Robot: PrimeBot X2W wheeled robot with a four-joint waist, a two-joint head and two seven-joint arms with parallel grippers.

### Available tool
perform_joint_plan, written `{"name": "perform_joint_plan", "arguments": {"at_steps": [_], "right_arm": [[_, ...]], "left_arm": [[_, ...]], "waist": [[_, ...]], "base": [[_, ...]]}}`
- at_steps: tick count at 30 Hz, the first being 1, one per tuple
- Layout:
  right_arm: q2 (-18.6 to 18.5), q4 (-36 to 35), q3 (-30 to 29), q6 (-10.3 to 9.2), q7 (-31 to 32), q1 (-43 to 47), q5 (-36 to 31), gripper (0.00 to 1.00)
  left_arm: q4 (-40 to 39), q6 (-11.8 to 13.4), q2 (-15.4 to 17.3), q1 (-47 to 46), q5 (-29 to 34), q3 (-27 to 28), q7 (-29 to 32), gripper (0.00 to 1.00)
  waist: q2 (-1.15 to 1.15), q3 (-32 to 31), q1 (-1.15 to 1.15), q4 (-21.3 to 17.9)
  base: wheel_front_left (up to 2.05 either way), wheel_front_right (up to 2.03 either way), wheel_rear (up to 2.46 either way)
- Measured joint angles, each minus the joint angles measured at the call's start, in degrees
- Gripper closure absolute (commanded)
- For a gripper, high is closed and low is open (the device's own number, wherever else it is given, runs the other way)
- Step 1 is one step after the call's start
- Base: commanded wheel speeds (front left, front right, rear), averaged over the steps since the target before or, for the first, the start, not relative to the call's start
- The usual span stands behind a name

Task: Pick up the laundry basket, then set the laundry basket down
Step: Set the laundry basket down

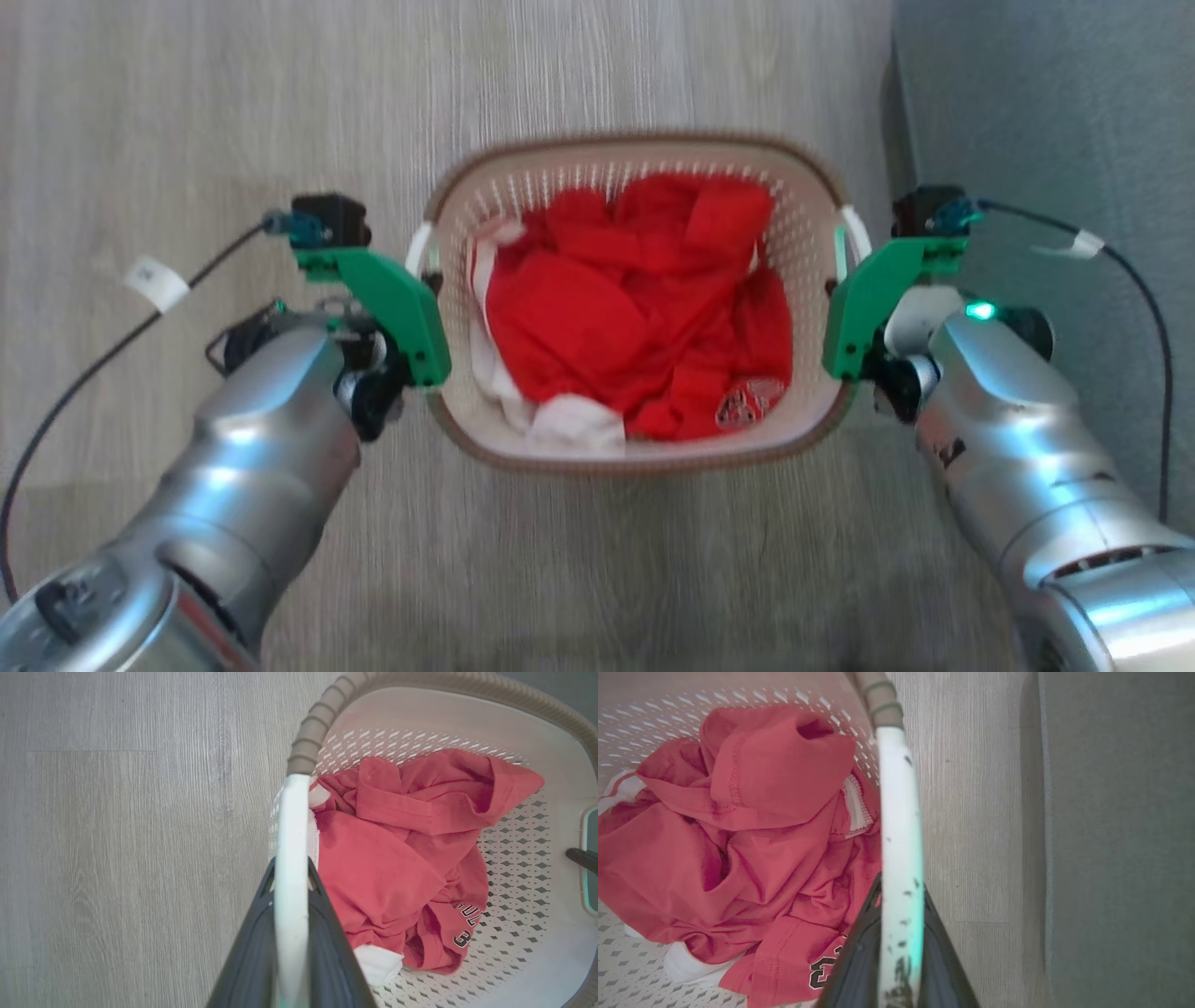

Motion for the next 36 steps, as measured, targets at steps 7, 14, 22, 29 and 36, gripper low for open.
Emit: {"name": "perform_joint_plan", "arguments": {"at_steps": [7,14,22,29,36], "right_arm": [[-0.01,-0.18,-3.05,0.00,-4.15,-2.97,-4.30,1.00],[-0.01,-0.15,-7.61,0.01,-7.03,-6.15,-9.28,1.00],[-0.01,-0.02,-12.96,0.03,-11.04,-7.84,-16.18,1.00],[0.01,-0.85,-18.13,0.11,-13.90,-8.48,-23.08,1.00],[0.07,-1.66,-23.40,0.55,-15.04,-8.60,-27.59,1.00]], "left_arm": [[0.14,-0.01,-0.15,-3.81,0.81,-0.14,-2.88,1.00],[0.18,-0.01,-0.34,-6.87,1.33,-0.41,-6.02,1.00],[0.67,-0.01,-1.13,-8.87,1.96,-1.29,-9.91,1.00],[0.86,-0.01,-1.70,-10.19,2.85,-1.34,-11.93,1.00],[0.97,-0.02,-2.41,-11.07,4.34,-0.14,-12.66,1.00]], "waist": [[0.00,7.73,0.00,0.14],[0.00,15.29,-0.01,0.50],[0.00,21.81,-0.01,1.10],[0.00,24.93,-0.01,1.44],[0.00,27.65,-0.02,1.93]], "base": [[0.00,0.00,0.00],[0.00,0.00,0.00],[0.00,0.00,0.00],[0.00,0.00,0.00],[0.00,0.00,0.00]]}}
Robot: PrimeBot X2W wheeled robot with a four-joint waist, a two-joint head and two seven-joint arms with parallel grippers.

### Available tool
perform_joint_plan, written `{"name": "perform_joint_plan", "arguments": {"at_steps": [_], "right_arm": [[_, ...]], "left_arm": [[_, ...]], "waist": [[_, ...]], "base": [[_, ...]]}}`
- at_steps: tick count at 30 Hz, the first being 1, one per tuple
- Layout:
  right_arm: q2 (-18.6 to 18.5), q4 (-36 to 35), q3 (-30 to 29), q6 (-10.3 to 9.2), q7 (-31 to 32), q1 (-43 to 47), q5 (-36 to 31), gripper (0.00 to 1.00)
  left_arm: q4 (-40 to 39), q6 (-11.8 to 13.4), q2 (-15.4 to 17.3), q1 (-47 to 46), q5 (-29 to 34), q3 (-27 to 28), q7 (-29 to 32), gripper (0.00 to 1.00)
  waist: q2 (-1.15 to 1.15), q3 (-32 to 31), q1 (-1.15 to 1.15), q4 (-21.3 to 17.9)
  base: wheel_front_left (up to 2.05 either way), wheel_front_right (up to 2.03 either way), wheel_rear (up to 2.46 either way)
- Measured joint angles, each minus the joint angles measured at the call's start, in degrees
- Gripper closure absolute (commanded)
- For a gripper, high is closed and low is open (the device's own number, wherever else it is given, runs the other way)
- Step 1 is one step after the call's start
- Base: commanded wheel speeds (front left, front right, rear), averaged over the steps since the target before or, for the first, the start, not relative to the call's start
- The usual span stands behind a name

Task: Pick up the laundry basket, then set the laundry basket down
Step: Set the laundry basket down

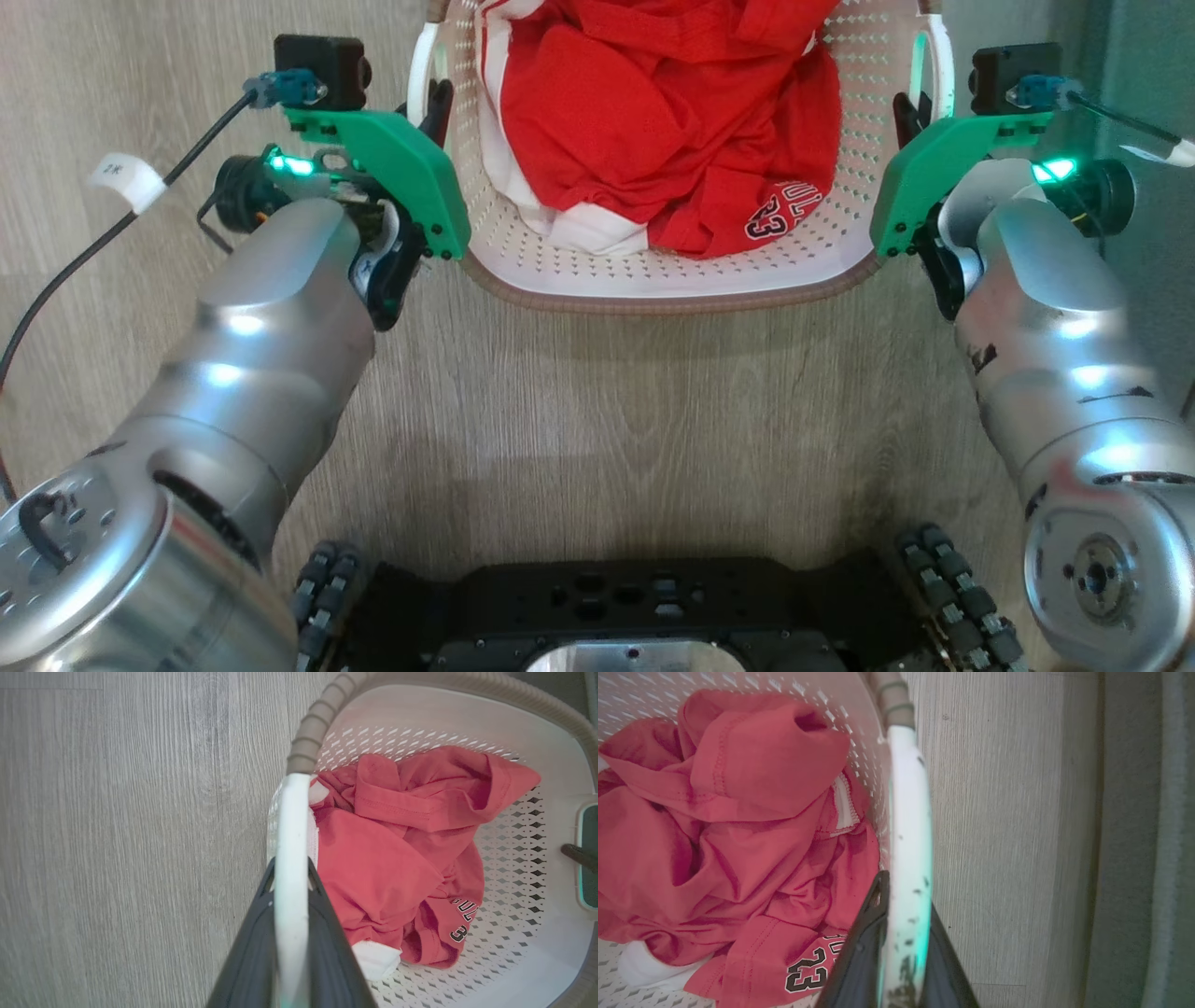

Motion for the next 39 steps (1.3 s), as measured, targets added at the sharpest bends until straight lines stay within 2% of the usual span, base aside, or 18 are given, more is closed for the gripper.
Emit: {"name": "perform_joint_plan", "arguments": {"at_steps": [15,37,38,39], "right_arm": [[0.01,0.77,-2.70,0.03,-0.75,-1.93,-2.65,1.00],[-0.11,2.10,-2.61,0.03,0.02,-1.94,-2.27,1.00],[-0.20,2.14,-1.92,0.02,-0.15,-1.94,-1.91,1.00],[-0.43,2.14,-1.33,-0.09,-0.34,-1.93,-1.64,0.71]], "left_arm": [[-0.49,0.01,-0.34,-0.23,3.96,4.04,-0.01,1.00],[-1.43,0.04,-0.24,0.27,1.86,2.41,1.15,1.00],[-1.43,0.03,-0.24,0.27,1.77,2.37,1.16,0.51],[-1.57,-0.01,-0.08,0.24,1.57,2.37,1.12,0.00]], "waist": [[0.00,1.77,0.00,0.44],[0.00,1.15,0.00,0.08],[0.00,1.14,0.00,0.16],[0.00,1.12,0.00,0.23]], "base": [[0.00,0.00,0.00],[0.00,0.00,0.00],[0.00,0.00,0.00],[0.00,0.00,0.00]]}}
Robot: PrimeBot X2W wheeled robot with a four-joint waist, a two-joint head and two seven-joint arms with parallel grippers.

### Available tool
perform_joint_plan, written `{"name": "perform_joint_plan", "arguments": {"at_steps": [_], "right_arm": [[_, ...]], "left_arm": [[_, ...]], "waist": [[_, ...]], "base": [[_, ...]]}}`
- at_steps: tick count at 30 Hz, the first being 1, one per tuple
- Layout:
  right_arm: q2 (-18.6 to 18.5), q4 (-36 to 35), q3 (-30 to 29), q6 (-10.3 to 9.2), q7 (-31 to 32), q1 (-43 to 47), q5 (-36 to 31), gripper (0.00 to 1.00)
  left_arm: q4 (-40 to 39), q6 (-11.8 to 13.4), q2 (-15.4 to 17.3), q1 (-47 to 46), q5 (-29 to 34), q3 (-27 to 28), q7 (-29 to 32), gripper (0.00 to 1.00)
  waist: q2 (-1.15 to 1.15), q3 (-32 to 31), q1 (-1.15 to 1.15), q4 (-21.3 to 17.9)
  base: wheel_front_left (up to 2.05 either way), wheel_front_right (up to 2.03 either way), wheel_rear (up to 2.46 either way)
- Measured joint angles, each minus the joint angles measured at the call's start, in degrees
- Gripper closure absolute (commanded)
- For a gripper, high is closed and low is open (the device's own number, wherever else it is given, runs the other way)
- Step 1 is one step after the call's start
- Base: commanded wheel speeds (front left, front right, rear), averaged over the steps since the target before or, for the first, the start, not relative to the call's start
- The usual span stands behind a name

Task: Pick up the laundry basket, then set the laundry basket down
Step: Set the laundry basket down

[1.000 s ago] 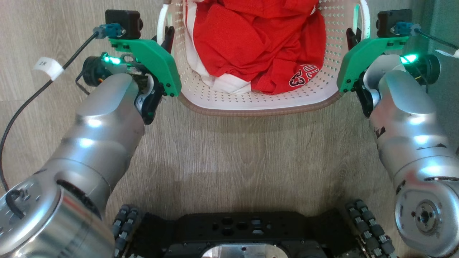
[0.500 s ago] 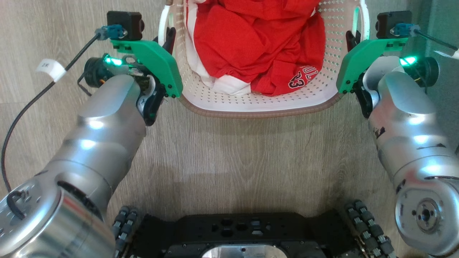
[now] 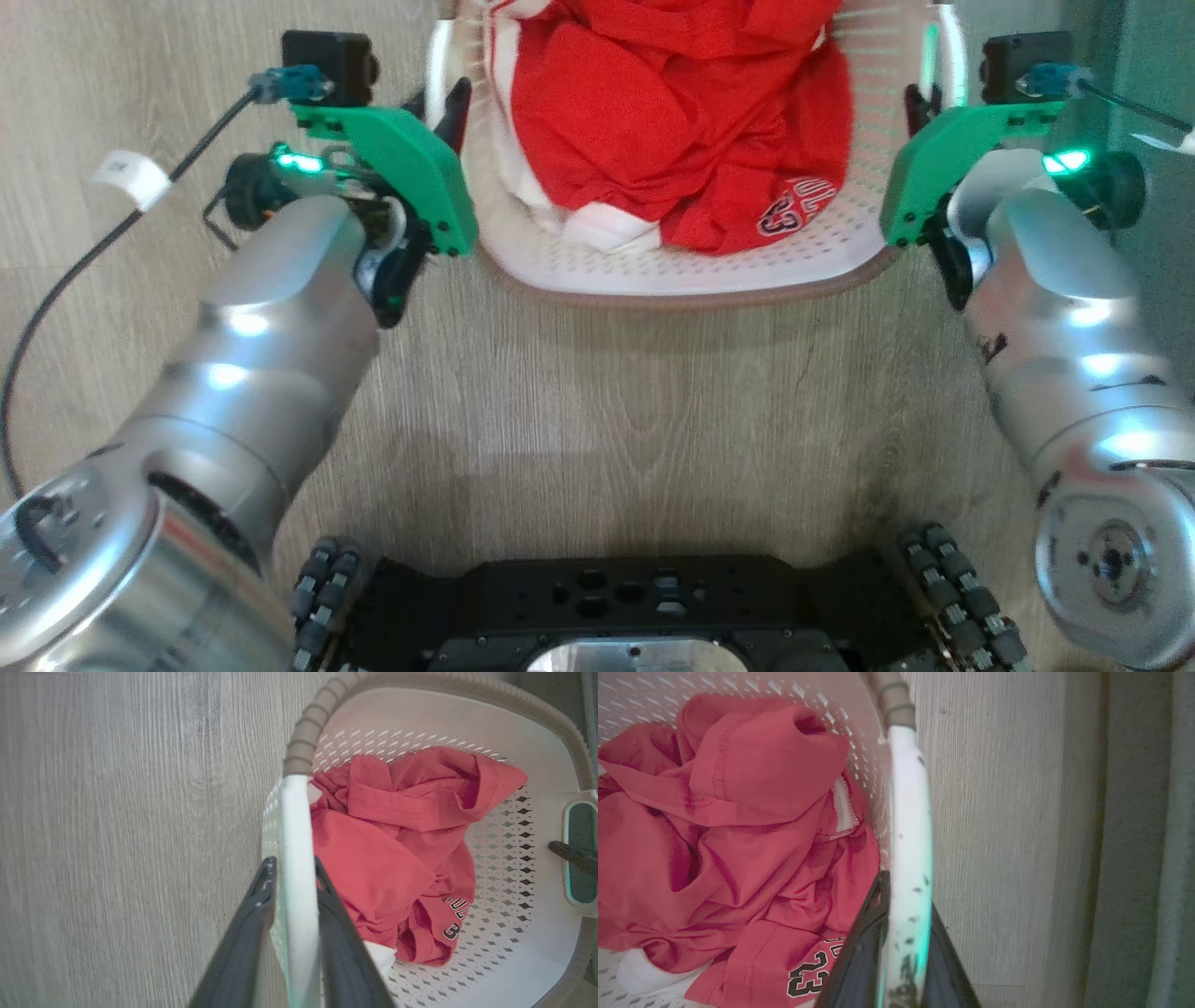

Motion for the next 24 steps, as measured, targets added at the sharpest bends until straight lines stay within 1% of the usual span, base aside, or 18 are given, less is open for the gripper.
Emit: {"name": "perform_joint_plan", "arguments": {"at_steps": [1,3,6,10,17,21,24], "right_arm": [[-0.57,-0.09,0.91,-0.55,-0.23,-0.01,1.25,0.00],[-2.04,-0.08,2.89,-0.94,-0.47,-0.01,3.71,0.00],[-2.83,-0.05,6.13,-1.04,-0.47,0.01,6.89,0.00],[-2.89,-0.08,10.10,-1.07,-0.64,0.01,10.91,0.00],[-3.05,-0.07,14.18,-1.07,-0.63,0.07,15.53,0.00],[-3.09,-0.07,17.39,-1.07,-0.68,0.19,19.31,0.00],[-3.09,-0.11,19.76,-1.07,-1.83,0.86,20.97,0.00]], "left_arm": [[-0.04,0.03,0.34,-0.10,-0.22,-0.03,-0.03,0.00],[-0.35,-0.03,0.65,-0.09,-0.29,-0.19,0.56,0.00],[-0.62,0.00,0.68,-0.10,-0.81,-0.43,0.55,0.00],[-0.60,0.02,0.90,-0.09,-1.60,-0.86,0.55,0.00],[-0.73,0.03,1.30,-0.02,-2.31,-1.89,0.43,0.00],[-1.11,0.03,1.52,0.05,-2.34,-2.14,-0.38,0.00],[-1.03,0.03,1.68,0.30,-2.30,-2.24,-1.19,0.00]], "waist": [[0.00,-0.01,0.00,0.19],[0.00,-0.10,0.01,0.47],[0.00,-0.28,0.00,0.54],[0.00,-0.55,0.00,0.34],[0.00,-1.28,0.00,0.11],[0.00,-2.49,0.00,0.08],[0.00,-3.91,0.00,-0.03]], "base": [[0.00,0.00,0.00],[0.00,0.00,0.00],[0.00,0.00,0.00],[0.00,0.00,0.00],[0.00,0.00,0.00],[0.00,0.00,0.00],[0.00,0.00,0.00]]}}
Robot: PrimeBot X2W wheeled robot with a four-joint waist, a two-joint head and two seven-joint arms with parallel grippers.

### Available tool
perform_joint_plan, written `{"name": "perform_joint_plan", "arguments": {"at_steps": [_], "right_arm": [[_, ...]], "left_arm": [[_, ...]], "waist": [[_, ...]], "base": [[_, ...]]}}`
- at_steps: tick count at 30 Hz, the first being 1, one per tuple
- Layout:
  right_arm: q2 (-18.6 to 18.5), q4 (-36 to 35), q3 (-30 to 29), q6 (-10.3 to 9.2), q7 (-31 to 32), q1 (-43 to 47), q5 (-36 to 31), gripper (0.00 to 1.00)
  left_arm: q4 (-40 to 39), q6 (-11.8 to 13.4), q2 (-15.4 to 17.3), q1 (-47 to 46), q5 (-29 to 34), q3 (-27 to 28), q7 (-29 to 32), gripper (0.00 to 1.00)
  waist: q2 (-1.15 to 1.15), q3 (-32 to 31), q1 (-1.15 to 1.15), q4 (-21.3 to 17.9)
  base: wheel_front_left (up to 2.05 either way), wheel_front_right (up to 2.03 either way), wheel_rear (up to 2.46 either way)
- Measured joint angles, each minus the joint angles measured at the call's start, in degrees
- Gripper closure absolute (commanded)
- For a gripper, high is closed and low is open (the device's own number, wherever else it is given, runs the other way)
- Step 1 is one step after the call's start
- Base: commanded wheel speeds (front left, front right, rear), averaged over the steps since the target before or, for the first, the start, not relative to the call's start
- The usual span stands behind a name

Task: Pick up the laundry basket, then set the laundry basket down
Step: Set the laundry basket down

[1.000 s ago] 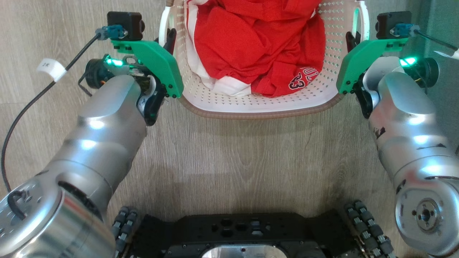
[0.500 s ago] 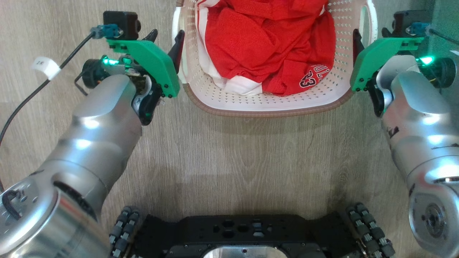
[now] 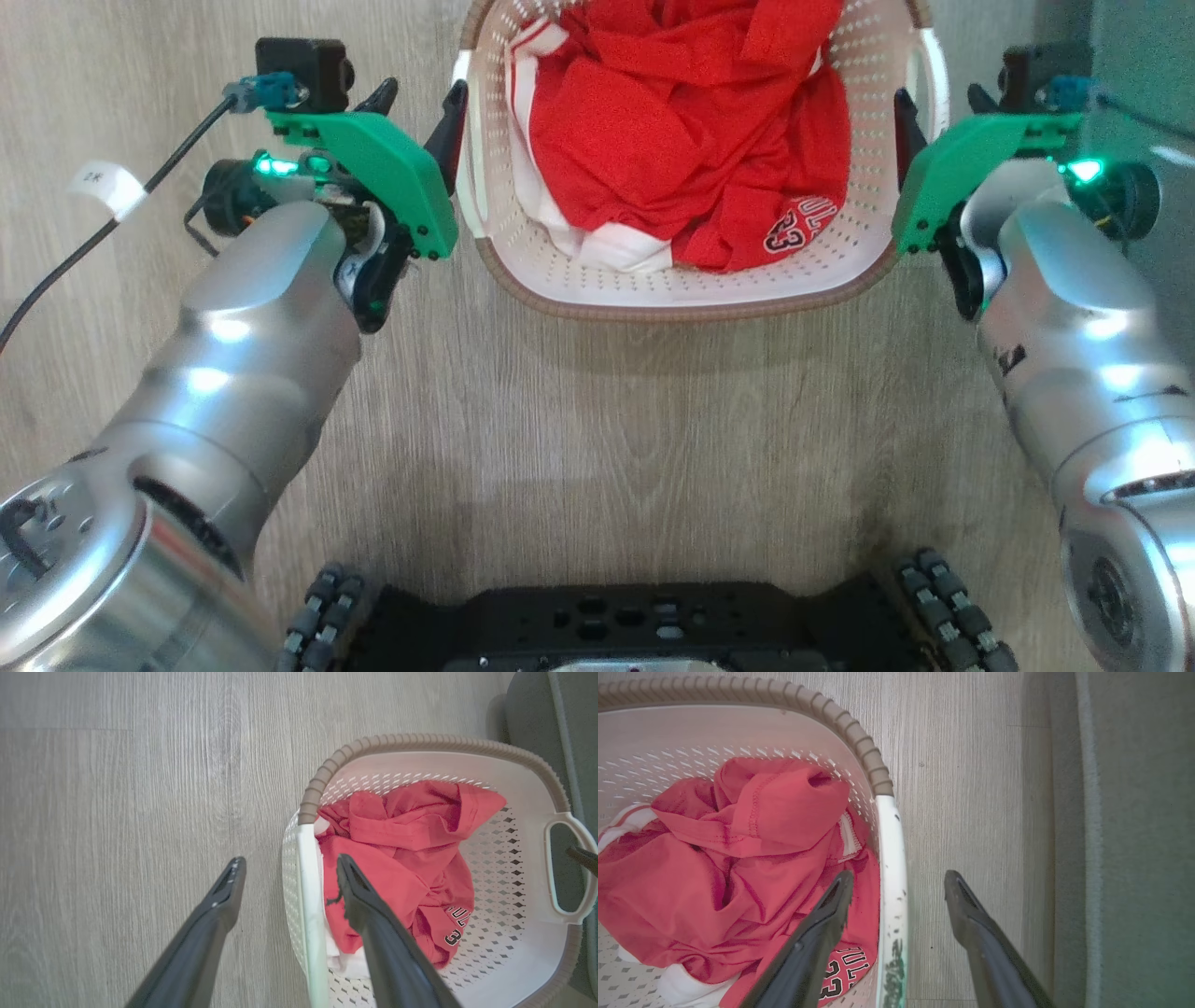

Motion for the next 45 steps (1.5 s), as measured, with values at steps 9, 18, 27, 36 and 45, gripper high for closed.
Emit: {"name": "perform_joint_plan", "arguments": {"at_steps": [9,18,27,36,45], "right_arm": [[-0.02,-2.14,-0.75,0.00,-2.87,3.34,-0.07,0.00],[-0.03,-18.84,-4.59,0.00,-2.92,14.63,-1.18,0.00],[0.02,-34.35,-5.88,-0.01,-2.93,25.43,0.18,0.00],[0.12,-46.29,-5.97,-0.02,-2.93,33.38,0.40,0.00],[0.30,-52.71,-5.68,-0.16,-2.94,38.58,0.47,0.00]], "left_arm": [[-4.36,1.15,2.15,2.25,7.97,7.84,-0.63,0.00],[-17.24,4.68,2.74,14.19,24.28,22.36,-0.63,0.00],[-30.81,6.38,2.75,26.13,38.67,34.19,-0.70,0.00],[-41.86,6.39,2.44,34.97,47.48,40.62,-0.80,0.00],[-49.10,8.18,2.97,42.73,49.48,43.74,-0.80,0.00]], "waist": [[0.00,-6.35,0.00,-0.26],[0.00,-13.56,0.00,-0.02],[0.00,-20.64,0.00,0.09],[0.00,-26.56,0.00,0.29],[0.00,-31.43,-0.01,0.37]], "base": [[0.00,0.00,0.00],[0.00,0.00,0.00],[0.00,0.00,0.00],[0.00,0.00,0.00],[0.00,0.00,0.00]]}}
